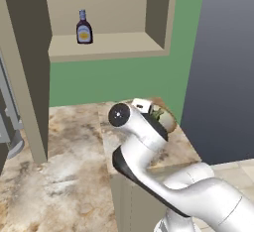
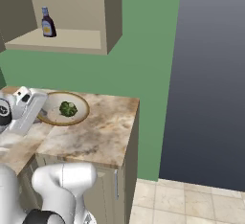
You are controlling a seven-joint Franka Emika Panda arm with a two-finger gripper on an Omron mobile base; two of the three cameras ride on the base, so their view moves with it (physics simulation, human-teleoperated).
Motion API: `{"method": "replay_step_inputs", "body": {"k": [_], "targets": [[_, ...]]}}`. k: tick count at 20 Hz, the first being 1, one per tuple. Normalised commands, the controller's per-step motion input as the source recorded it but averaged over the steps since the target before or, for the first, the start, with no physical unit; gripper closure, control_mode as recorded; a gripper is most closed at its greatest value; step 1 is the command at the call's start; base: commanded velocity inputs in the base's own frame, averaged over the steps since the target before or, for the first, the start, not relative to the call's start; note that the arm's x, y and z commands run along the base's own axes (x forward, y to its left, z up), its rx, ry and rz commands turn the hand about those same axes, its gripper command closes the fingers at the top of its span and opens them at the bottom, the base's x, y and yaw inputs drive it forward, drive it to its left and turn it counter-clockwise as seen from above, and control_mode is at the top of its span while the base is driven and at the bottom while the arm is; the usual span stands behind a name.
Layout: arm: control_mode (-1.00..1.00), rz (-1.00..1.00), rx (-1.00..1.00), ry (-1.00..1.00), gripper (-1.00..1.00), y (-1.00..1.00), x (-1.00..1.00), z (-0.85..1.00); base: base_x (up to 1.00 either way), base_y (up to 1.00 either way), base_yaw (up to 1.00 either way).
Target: Pick the broccoli from the cabinet and place it in the bowl. Then pick the bowl and place it in the sink. Then turn on the sink facuet.
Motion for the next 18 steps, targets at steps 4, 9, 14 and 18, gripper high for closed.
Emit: {"method": "replay_step_inputs", "body": {"k": [4, 9, 14, 18], "targets": [[-1.0, 0.35, -0.13, 0.06, 1.0, -0.48, -0.9, 0.97, 0.0, 0.0, 0.0], [-1.0, 0.4, -0.17, 0.04, 1.0, -0.55, -0.79, 0.9, 0.0, 0.0, 0.0], [-1.0, 0.28, -0.18, 0.22, 1.0, -0.33, -0.48, 0.68, 0.0, 0.0, 0.0], [-1.0, 0.09, -0.08, 0.26, 1.0, -0.15, -0.47, 0.46, 0.0, 0.0, 0.0]]}}
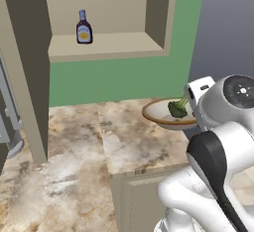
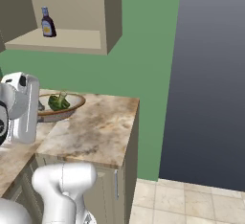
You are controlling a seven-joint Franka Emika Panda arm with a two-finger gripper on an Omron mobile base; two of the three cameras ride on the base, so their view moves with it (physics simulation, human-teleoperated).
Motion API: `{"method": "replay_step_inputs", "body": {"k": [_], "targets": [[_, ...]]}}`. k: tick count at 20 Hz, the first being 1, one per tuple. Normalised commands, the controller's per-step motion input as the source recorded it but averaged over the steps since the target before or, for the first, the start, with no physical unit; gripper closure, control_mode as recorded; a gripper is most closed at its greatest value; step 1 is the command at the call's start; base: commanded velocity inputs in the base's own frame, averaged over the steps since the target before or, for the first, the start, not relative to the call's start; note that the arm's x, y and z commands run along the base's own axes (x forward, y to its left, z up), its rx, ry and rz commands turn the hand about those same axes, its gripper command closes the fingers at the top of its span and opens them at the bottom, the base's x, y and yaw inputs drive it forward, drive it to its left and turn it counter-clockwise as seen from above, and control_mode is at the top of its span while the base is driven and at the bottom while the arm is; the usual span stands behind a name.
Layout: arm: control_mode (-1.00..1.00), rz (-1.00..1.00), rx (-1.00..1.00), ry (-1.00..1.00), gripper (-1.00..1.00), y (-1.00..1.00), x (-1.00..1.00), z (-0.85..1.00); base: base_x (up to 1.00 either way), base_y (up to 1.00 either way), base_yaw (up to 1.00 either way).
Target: Pick the broccoli from the cabinet and place it in the bowl. Then pick the bowl and place it in the sink. Then turn on the sink facuet.
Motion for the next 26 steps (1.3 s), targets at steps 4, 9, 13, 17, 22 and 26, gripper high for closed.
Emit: {"method": "replay_step_inputs", "body": {"k": [4, 9, 13, 17, 22, 26], "targets": [[-1.0, 0.0, 0.0, 0.08, 1.0, -0.14, -0.43, 0.04, 0.0, 0.0, 0.0], [-1.0, 0.0, 0.0, 0.0, 1.0, -0.05, -0.25, 0.0, 0.0, 0.0, 0.0], [1.0, 0.0, 0.0, 0.01, 1.0, 0.0, -0.1, -0.01, -0.05, 0.0, 0.0], [1.0, 0.0, 0.0, 0.0, 1.0, 0.0, 0.0, 0.0, -0.49, -0.12, -0.01], [1.0, 0.0, 0.0, 0.0, 1.0, 0.0, 0.0, 0.0, -0.4, -0.63, -0.13], [1.0, 0.0, 0.0, 0.0, 1.0, 0.0, 0.0, 0.0, 0.15, -0.74, -0.48]]}}
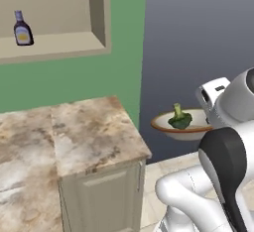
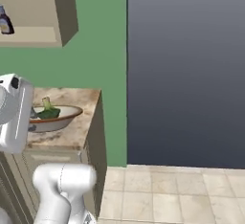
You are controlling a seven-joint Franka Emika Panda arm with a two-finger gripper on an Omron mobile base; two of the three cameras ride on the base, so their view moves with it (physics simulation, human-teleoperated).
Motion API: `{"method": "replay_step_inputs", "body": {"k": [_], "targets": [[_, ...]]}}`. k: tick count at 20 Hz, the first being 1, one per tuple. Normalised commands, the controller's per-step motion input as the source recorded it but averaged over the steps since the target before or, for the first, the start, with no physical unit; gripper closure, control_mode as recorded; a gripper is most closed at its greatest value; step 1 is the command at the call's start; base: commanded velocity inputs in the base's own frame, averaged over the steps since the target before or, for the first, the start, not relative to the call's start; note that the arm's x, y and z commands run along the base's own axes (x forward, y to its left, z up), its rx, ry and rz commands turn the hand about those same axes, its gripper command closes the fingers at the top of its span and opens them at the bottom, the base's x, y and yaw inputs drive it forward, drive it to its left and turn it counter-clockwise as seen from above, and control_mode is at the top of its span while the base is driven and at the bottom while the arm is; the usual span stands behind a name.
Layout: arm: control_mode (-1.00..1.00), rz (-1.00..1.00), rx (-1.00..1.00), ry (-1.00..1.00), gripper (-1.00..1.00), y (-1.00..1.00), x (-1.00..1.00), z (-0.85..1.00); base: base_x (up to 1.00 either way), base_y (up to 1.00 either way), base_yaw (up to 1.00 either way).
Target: Pick the broccoli from the cabinet and place it in the bowl. Then pick the bowl and place it in the sink. Then turn on the sink facuet.
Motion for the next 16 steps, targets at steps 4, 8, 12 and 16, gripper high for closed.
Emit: {"method": "replay_step_inputs", "body": {"k": [4, 8, 12, 16], "targets": [[1.0, 0.0, 0.0, 0.0, 1.0, 0.0, 0.0, 0.0, 0.28, -0.59, -0.64], [1.0, 0.0, 0.0, 0.0, 1.0, 0.0, 0.0, 0.0, 0.31, -0.54, -0.68], [1.0, 0.0, 0.0, 0.0, 1.0, 0.0, 0.0, 0.0, 0.29, -0.44, -0.69], [1.0, 0.0, 0.0, 0.0, 1.0, 0.0, 0.0, 0.0, 0.32, -0.34, -0.68]]}}
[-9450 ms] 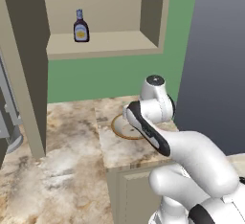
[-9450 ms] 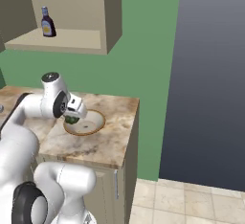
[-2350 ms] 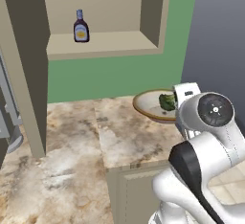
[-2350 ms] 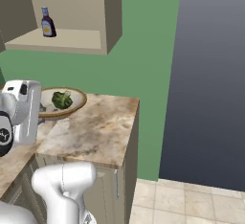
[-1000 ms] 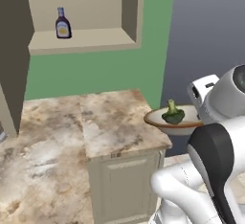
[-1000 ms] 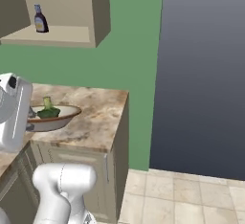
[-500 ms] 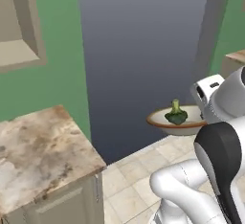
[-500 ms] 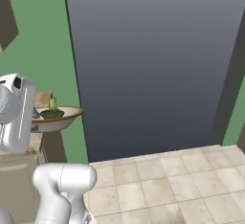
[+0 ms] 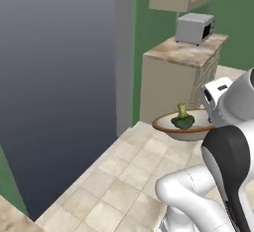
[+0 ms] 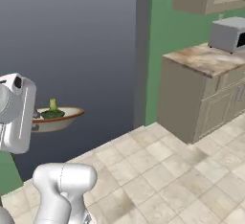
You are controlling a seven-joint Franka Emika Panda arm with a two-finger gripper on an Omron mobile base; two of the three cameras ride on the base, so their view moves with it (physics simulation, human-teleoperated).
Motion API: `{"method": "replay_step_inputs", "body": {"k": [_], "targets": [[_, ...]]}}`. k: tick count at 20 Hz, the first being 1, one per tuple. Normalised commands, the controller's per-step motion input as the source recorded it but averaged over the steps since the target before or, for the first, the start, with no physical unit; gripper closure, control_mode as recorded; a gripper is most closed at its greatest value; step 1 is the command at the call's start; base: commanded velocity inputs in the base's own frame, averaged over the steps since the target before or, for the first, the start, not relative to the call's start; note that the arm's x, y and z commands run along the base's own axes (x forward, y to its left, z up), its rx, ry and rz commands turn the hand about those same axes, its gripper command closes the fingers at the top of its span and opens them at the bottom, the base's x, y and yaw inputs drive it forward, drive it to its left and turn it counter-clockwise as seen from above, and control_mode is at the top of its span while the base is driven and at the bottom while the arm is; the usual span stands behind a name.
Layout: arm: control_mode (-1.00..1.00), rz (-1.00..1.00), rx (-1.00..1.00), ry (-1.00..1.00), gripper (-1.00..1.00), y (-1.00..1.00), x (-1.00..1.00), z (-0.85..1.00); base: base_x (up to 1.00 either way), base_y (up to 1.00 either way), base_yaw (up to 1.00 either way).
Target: Pick the broccoli from the cabinet and place it in the bowl. Then pick the bowl and place it in the sink. Then turn on the sink facuet.
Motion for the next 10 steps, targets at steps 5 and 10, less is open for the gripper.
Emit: {"method": "replay_step_inputs", "body": {"k": [5, 10], "targets": [[1.0, 0.0, 0.0, 0.0, 1.0, 0.0, 0.0, 0.0, 0.31, -0.31, -0.63], [1.0, 0.0, 0.0, 0.0, 1.0, 0.0, 0.0, 0.0, 0.32, -0.34, -0.59]]}}
